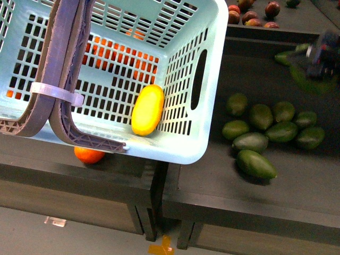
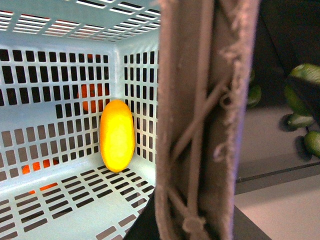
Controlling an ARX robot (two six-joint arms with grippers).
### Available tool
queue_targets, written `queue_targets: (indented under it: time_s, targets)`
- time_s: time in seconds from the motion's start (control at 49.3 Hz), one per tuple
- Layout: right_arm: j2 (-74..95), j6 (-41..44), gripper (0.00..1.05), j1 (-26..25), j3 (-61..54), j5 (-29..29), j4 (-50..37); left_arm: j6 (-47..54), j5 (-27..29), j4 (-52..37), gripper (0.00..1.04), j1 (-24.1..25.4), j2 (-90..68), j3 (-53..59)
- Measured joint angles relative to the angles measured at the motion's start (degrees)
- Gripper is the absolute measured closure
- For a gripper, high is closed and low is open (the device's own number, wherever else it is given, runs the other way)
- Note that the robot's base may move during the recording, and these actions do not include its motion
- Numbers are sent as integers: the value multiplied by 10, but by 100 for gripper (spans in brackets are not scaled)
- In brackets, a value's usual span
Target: Pick mango and avocado into basket
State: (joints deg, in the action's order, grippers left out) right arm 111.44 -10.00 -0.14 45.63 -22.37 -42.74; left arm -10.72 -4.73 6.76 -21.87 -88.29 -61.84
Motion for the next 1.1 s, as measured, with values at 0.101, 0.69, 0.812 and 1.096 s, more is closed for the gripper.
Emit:
queue_targets:
  time_s: [0.101, 0.69, 0.812, 1.096]
  targets:
    - [-70, -20, 47, 42, 2, 12, 21, 0, 0, 0, 99, 0, 0, 0]
    - [-56, -9, 47, 252, 82, 99, 81, 0, 0, 0, 99, 0, 0, 0]
    - [-51, -3, 31, 254, 80, 115, 58, 0, 0, 0, 99, 0, 0, 0]
    - [-165, -8, 8, 213, 13, 154, 17, 0, 0, 0, 99, 0, 0, 0]
